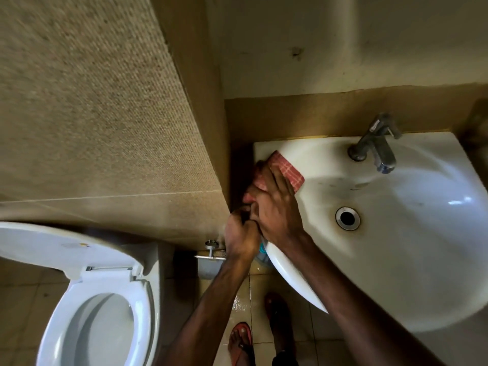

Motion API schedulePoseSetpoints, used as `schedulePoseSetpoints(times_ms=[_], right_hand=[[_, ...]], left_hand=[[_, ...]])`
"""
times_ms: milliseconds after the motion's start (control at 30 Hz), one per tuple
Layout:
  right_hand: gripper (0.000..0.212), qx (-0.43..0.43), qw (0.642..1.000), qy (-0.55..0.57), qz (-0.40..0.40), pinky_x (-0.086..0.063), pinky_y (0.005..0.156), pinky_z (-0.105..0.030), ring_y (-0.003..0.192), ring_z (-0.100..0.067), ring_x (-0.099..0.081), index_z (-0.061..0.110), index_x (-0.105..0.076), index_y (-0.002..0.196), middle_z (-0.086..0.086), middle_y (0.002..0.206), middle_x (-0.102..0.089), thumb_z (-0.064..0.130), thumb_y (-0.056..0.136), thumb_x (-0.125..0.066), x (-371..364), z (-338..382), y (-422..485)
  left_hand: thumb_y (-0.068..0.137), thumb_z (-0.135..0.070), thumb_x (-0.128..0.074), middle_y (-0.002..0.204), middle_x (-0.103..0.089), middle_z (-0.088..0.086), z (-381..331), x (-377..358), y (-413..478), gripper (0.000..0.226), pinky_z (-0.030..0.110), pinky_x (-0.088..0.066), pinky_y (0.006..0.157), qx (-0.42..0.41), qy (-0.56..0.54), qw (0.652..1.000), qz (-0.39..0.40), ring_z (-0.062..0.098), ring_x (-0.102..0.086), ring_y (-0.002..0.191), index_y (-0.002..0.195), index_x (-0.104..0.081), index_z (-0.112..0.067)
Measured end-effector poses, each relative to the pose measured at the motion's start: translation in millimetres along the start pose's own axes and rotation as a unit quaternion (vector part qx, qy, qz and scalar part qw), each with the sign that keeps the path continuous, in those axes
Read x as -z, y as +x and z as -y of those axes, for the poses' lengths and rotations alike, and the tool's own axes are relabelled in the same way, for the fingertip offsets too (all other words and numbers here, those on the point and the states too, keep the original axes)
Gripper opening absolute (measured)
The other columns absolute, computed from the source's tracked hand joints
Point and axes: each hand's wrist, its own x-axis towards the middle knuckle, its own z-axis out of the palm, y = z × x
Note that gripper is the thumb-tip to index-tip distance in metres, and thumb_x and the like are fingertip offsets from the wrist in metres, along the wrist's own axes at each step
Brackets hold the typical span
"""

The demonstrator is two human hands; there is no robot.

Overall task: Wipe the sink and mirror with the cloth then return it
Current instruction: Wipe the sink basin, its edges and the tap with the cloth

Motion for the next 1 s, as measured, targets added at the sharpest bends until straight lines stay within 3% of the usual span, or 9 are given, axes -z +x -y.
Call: schedulePoseSetpoints(times_ms=[167, 333, 467, 533, 633, 733, 833, 933, 1000], right_hand=[[0.059, 0.019, 0.997, 0.061, 0.040, -0.042, 0.119, -0.042, 0.159, -0.025, -0.022, 0.037, -0.067, 0.134, 0.006, 0.172, -0.022, 0.026, 0.078, -0.052, 7.9, -1.8, -54.5], [0.070, 0.021, 0.994, 0.063, 0.092, -0.054, 0.108, -0.042, 0.161, -0.022, -0.010, 0.038, -0.054, 0.148, 0.014, 0.174, -0.003, 0.020, 0.082, -0.063, 9.1, -2.0, -91.0], [0.060, 0.028, 0.996, -0.028, 0.076, -0.044, 0.116, -0.054, 0.157, -0.036, -0.023, 0.033, -0.060, 0.143, -0.004, 0.171, -0.026, 0.027, 0.084, -0.048, 7.2, 3.5, -53.4], [0.056, 0.036, 0.993, -0.096, 0.065, -0.037, 0.118, -0.058, 0.150, -0.043, -0.036, 0.024, -0.074, 0.122, -0.016, 0.158, -0.046, 0.028, 0.079, -0.039, 4.4, 7.6, -18.3], [0.055, 0.057, 0.954, -0.261, 0.136, -0.030, 0.119, -0.057, 0.133, -0.043, -0.052, 0.009, -0.079, 0.107, -0.025, 0.129, -0.067, 0.035, 0.072, -0.046, 14.5, 18.3, 30.1], [0.035, 0.104, 0.907, -0.348, 0.213, -0.032, 0.117, -0.062, 0.117, -0.041, -0.063, 0.005, -0.079, 0.091, -0.022, 0.103, -0.074, 0.035, 0.078, -0.066, 35.0, 37.8, 44.9], [0.036, 0.129, 0.878, -0.374, 0.270, -0.040, 0.111, -0.050, 0.102, -0.031, -0.061, 0.008, -0.075, 0.098, -0.016, 0.094, -0.065, 0.033, 0.093, -0.049, 40.9, 48.9, 41.8], [0.037, 0.154, 0.893, -0.341, 0.251, -0.045, 0.089, -0.037, 0.088, -0.027, -0.058, 0.012, -0.074, 0.095, -0.011, 0.088, -0.063, 0.039, 0.090, -0.049, 36.7, 45.2, 29.4], [0.051, 0.179, 0.894, -0.338, 0.235, -0.043, 0.099, -0.041, 0.100, -0.029, -0.063, 0.013, -0.076, 0.099, -0.013, 0.101, -0.070, 0.044, 0.085, -0.038, 33.7, 39.5, 10.6]], left_hand=[[0.069, -0.017, -0.042, 0.089, -0.078, 0.014, 33.3, 9.4, 3.1, 0.039, 0.064, -0.059, 0.077, 0.018, -0.032, 0.999, 0.041, 0.040, -0.074, 0.090, 0.091, -0.074, -0.015], [0.066, -0.010, -0.041, 0.085, -0.078, 0.011, 41.5, 15.2, 0.2, 0.041, 0.055, -0.061, 0.087, 0.046, -0.061, 0.995, 0.060, 0.036, -0.075, 0.090, 0.081, -0.079, -0.017], [0.072, -0.010, -0.043, 0.096, -0.078, 0.017, 60.5, 14.4, 7.7, 0.039, 0.051, -0.061, 0.090, 0.099, -0.106, 0.988, 0.046, 0.036, -0.075, 0.095, 0.088, -0.079, -0.015], [0.086, -0.005, -0.047, 0.100, -0.076, 0.016, 66.1, 14.3, 9.1, 0.033, 0.034, -0.062, 0.074, 0.123, -0.114, 0.985, 0.035, 0.024, -0.075, 0.082, 0.101, -0.076, -0.010], [0.100, -0.002, -0.048, 0.102, -0.075, 0.006, 68.7, 15.6, 4.7, 0.027, 0.017, -0.054, 0.058, 0.140, -0.127, 0.981, 0.038, 0.010, -0.070, 0.075, 0.108, -0.072, -0.009], [0.101, -0.006, -0.048, 0.110, -0.075, 0.004, 71.4, 16.5, 1.0, 0.026, 0.028, -0.061, 0.078, 0.150, -0.121, 0.979, 0.071, 0.016, -0.072, 0.096, 0.106, -0.071, -0.017], [0.102, -0.008, -0.049, 0.108, -0.076, 0.005, 74.8, 15.3, -0.5, 0.024, 0.039, -0.062, 0.091, 0.150, -0.118, 0.979, 0.072, 0.021, -0.072, 0.101, 0.111, -0.071, -0.013], [0.101, -0.012, -0.053, 0.102, -0.077, 0.004, 78.2, 17.7, -1.4, 0.021, 0.029, -0.061, 0.070, 0.143, -0.133, 0.979, 0.059, 0.015, -0.071, 0.085, 0.111, -0.072, -0.012], [0.100, -0.012, -0.056, 0.092, -0.075, 0.004, 79.7, 22.0, -4.4, 0.020, 0.021, -0.053, 0.055, 0.131, -0.132, 0.982, 0.045, 0.011, -0.068, 0.074, 0.111, -0.073, -0.010]])
